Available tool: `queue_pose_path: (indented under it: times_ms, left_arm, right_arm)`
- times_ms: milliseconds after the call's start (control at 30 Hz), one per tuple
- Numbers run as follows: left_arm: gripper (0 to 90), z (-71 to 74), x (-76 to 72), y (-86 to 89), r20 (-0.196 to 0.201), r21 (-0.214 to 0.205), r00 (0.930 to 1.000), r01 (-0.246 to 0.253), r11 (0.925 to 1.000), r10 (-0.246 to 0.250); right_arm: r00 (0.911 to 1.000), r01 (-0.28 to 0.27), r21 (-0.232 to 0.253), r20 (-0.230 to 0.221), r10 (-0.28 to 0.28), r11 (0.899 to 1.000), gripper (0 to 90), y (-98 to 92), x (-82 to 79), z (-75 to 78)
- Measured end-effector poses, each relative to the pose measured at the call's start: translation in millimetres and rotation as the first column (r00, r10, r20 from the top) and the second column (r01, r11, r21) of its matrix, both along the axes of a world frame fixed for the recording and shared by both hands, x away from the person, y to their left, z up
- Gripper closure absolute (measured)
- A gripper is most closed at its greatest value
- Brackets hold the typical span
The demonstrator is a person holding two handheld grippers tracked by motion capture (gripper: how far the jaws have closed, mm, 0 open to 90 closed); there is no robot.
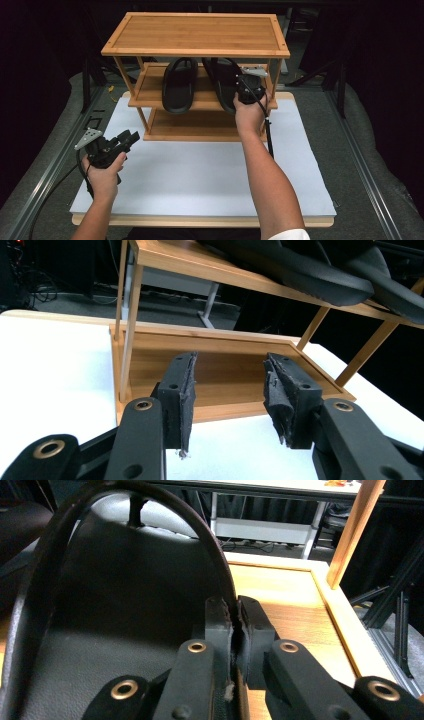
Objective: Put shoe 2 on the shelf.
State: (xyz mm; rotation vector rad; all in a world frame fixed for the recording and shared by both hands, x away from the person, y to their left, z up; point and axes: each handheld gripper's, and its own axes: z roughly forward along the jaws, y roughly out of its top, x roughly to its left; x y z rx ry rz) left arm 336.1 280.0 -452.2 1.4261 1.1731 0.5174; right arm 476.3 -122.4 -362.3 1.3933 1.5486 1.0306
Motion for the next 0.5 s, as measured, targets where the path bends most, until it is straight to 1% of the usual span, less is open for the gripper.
queue_pose_path:
  times_ms: [33, 100, 133, 167, 267, 333, 367, 400, 500]
  left_arm:
    - [55.6, -0.5, 0.1, -0.9, -0.001, -0.001, 1.0000, 0.002, 1.0000, -0.002]
    - [55.6, -0.7, 0.2, -1.2, 0.000, -0.001, 1.0000, 0.004, 1.0000, -0.004]
    - [55.7, -0.8, 0.2, -1.4, 0.000, -0.001, 1.0000, 0.005, 1.0000, -0.005]
    - [55.6, -1.0, 0.4, -1.7, -0.001, -0.002, 1.0000, 0.005, 1.0000, -0.005]
    - [55.6, -1.0, 0.7, -1.8, -0.003, -0.002, 1.0000, 0.004, 1.0000, -0.004]
    - [55.7, -1.2, 1.0, -1.8, -0.004, -0.002, 1.0000, 0.004, 1.0000, -0.004]
    - [55.7, -1.3, 1.0, -1.8, -0.003, -0.002, 1.0000, 0.004, 1.0000, -0.004]
    - [55.7, -1.4, 1.1, -1.8, -0.004, -0.001, 1.0000, 0.004, 1.0000, -0.004]
    - [55.7, -1.8, 1.3, -2.3, -0.003, 0.002, 1.0000, 0.007, 1.0000, -0.007]
  right_arm:
    - [0.9999, 0.009, 0.005, -0.007, -0.009, 1.000, 84.6, -0.1, 2.3, 0.0]
    - [0.9998, 0.015, 0.003, -0.011, -0.015, 1.000, 84.5, 0.1, 3.3, -0.1]
    - [0.9995, 0.027, 0.000, -0.014, -0.027, 1.000, 84.5, 0.1, 4.6, -0.4]
    - [0.9992, 0.035, 0.019, -0.020, -0.035, 0.999, 84.4, 0.7, 6.3, -1.2]
    - [0.9988, 0.042, 0.016, -0.024, -0.042, 0.999, 84.0, 2.9, 8.6, -3.1]
    - [0.9988, 0.044, 0.016, -0.024, -0.043, 0.999, 83.5, 3.4, 9.4, -3.9]
    - [0.9994, 0.032, 0.027, -0.012, -0.032, 0.999, 82.1, 4.7, 10.8, -5.8]
    - [0.9995, 0.024, 0.024, -0.021, -0.024, 0.999, 81.9, 4.8, 9.9, -5.2]
    - [0.9996, 0.027, 0.019, -0.009, -0.026, 0.999, 79.9, 5.9, 8.8, -5.6]
